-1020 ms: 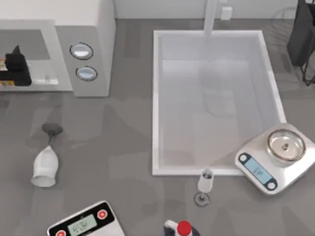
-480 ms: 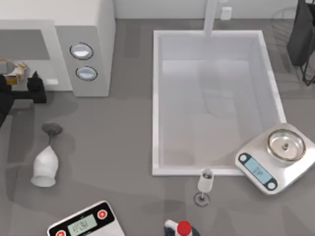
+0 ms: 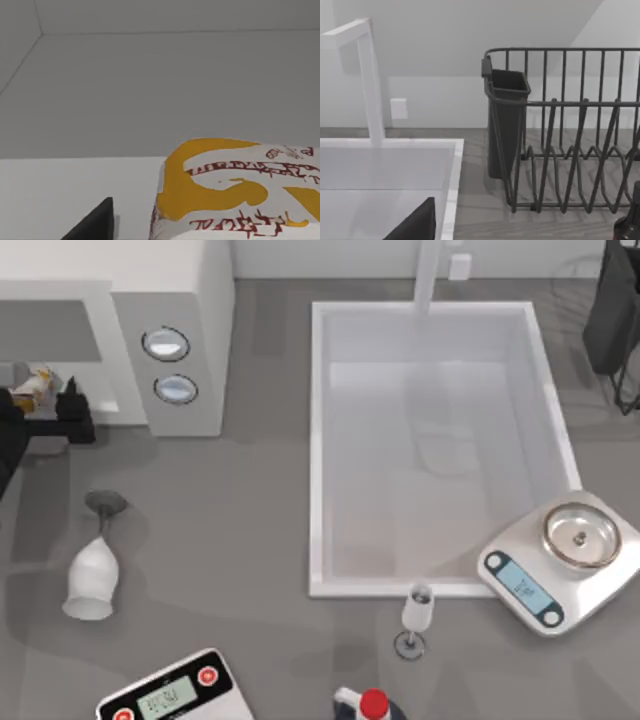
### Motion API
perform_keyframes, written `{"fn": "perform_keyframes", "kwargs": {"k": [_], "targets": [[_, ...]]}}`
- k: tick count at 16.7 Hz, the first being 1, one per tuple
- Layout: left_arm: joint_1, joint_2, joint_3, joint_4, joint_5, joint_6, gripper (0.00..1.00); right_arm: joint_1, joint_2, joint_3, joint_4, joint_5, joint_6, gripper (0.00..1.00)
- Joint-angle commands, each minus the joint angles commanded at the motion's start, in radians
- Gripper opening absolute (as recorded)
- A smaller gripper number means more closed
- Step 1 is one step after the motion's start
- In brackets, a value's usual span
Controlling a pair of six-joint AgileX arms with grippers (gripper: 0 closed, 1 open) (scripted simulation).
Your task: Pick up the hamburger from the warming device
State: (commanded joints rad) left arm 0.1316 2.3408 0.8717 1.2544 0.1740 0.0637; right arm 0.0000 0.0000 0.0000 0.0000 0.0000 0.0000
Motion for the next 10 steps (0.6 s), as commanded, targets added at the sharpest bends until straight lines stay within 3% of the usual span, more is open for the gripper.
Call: {"fn": "perform_keyframes", "kwargs": {"k": [5,10], "targets": [[-0.007,0.084,0.115,-0.073,-0.007,-0.002,1.0,0.0,0.0,0.0,0.0,0.0,0.0,1.0],[-0.024,0.261,0.458,-0.265,-0.025,-0.009,1.0,0.0,0.0,0.0,0.0,0.0,0.0,1.0]]}}
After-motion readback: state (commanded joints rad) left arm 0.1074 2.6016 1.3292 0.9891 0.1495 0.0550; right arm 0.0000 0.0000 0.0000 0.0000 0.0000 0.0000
